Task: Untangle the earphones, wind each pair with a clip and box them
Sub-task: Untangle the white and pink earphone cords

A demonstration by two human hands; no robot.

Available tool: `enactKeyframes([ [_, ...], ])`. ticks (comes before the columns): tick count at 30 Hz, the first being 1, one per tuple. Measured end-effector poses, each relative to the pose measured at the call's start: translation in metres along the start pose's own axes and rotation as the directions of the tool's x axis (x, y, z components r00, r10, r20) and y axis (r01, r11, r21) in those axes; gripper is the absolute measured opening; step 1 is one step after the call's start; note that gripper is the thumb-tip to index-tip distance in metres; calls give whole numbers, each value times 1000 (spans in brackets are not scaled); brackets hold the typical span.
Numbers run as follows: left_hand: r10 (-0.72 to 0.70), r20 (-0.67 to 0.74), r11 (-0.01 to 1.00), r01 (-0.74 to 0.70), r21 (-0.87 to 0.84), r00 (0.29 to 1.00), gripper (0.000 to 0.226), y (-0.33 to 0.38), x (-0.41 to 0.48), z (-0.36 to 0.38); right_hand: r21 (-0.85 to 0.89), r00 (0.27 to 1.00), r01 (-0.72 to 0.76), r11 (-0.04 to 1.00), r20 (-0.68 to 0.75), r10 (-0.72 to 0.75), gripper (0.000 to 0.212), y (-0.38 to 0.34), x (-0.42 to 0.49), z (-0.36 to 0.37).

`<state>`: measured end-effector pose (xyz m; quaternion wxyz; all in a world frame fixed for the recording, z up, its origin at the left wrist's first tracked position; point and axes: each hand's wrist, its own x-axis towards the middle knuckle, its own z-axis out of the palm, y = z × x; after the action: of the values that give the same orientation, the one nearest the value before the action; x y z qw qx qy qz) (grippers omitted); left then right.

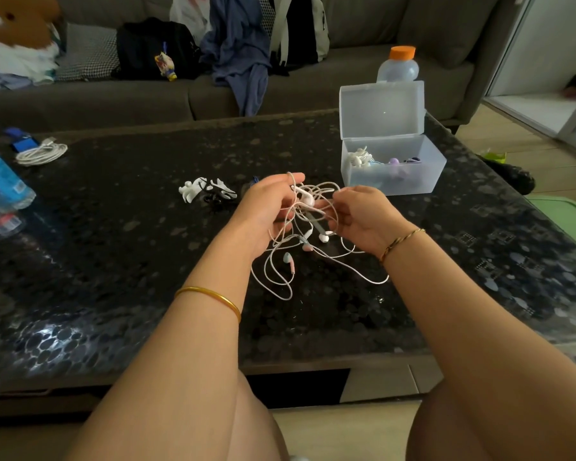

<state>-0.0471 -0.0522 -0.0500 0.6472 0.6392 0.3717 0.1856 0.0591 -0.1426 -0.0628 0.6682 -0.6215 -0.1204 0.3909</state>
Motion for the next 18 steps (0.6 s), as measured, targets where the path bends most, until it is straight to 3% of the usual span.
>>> enactKeyframes([
  [3,-47,-23,995,45,-84,999,25,0,0,-3,48,999,-25,999,-37,26,24,0,1,0],
  [8,19,-100,997,-11,80,995,24,-3,0,-5,184,997,8,983,-73,5,19,-3,0,-4],
  [14,95,-174,968,-50,245,980,21,-5,-2,-10,-28,980,32,999,-196,-37,10,-7,2,-17],
  [18,221,-158,889,-133,438,962,28,-8,-3,-11,40,951,43,998,-307,-29,36,-9,10,-24],
])
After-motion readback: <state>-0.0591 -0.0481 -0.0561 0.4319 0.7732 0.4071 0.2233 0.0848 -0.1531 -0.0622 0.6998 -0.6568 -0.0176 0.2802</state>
